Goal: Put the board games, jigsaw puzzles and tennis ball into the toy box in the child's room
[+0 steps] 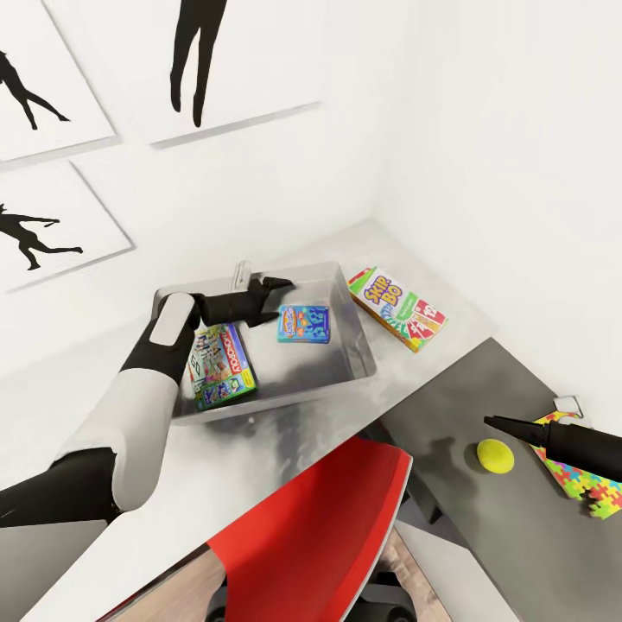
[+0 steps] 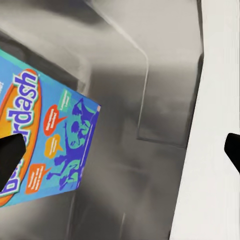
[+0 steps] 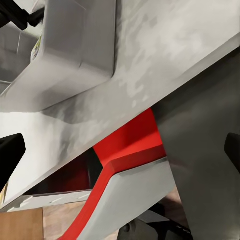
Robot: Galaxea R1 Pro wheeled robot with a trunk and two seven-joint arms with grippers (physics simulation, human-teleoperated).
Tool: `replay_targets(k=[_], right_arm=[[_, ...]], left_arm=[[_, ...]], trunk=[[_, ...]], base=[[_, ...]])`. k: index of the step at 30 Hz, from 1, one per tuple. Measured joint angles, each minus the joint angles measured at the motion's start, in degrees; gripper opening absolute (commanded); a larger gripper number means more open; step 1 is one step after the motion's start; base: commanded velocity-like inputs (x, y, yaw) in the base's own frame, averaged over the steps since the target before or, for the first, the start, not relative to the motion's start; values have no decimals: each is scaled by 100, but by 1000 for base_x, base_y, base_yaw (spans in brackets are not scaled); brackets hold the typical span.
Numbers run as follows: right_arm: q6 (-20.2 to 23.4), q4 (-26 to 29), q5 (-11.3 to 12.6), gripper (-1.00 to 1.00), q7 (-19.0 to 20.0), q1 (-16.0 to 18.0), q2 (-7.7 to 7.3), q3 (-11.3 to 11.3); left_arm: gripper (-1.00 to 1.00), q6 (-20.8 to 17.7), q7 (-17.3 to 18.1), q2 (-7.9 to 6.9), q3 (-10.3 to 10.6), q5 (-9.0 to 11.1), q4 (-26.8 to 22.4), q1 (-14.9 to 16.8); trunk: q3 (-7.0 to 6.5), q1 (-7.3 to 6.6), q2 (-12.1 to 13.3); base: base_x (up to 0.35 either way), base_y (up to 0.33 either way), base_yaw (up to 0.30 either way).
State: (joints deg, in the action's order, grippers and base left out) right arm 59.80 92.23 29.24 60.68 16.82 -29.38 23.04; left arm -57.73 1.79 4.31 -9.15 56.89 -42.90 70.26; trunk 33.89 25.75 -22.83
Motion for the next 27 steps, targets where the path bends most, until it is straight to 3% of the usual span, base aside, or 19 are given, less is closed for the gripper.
replay_targets(k=[5, 11, 13, 16, 19, 24, 26, 27], right_arm=[[0, -2, -3, 100, 15, -21, 12, -2], [-33, -3, -5, 100, 36, -122, 17, 15], [-126, -3, -7, 100, 46, -148, 15, 21], [-176, -3, -8, 100, 50, -161, 15, 23], [-284, -1, -10, 100, 58, -214, 10, 31], [-365, 2, -12, 100, 66, -273, 7, 45], [-441, 3, -13, 100, 70, -300, 3, 56], [-540, 4, -16, 100, 75, -323, -2, 65]], left_arm=[[100, -27, -2, 26, 32, 24, -146, -20], [100, -102, -3, 138, 292, 29, -491, -90], [100, -116, -5, 164, 462, 36, -718, -147], [100, -122, -8, 174, 554, 24, -862, -181], [100, -143, -57, 202, 831, 19, -1396, -315], [100, -149, -195, 214, 1096, 37, -1933, -477], [100, -149, -271, 214, 1206, 173, -2155, -559], [100, -149, -372, 203, 1305, 470, -2359, -651]], trunk=[[0, 0, 0], [0, 0, 0], [0, 0, 0], [0, 0, 0], [0, 0, -1], [0, 0, 0], [0, 0, 0], [0, -1, -1]], base=[[0, 0, 0], [0, 0, 0], [0, 0, 0], [0, 0, 0], [0, 0, 0], [0, 0, 0], [0, 0, 0], [0, 0, 0]])
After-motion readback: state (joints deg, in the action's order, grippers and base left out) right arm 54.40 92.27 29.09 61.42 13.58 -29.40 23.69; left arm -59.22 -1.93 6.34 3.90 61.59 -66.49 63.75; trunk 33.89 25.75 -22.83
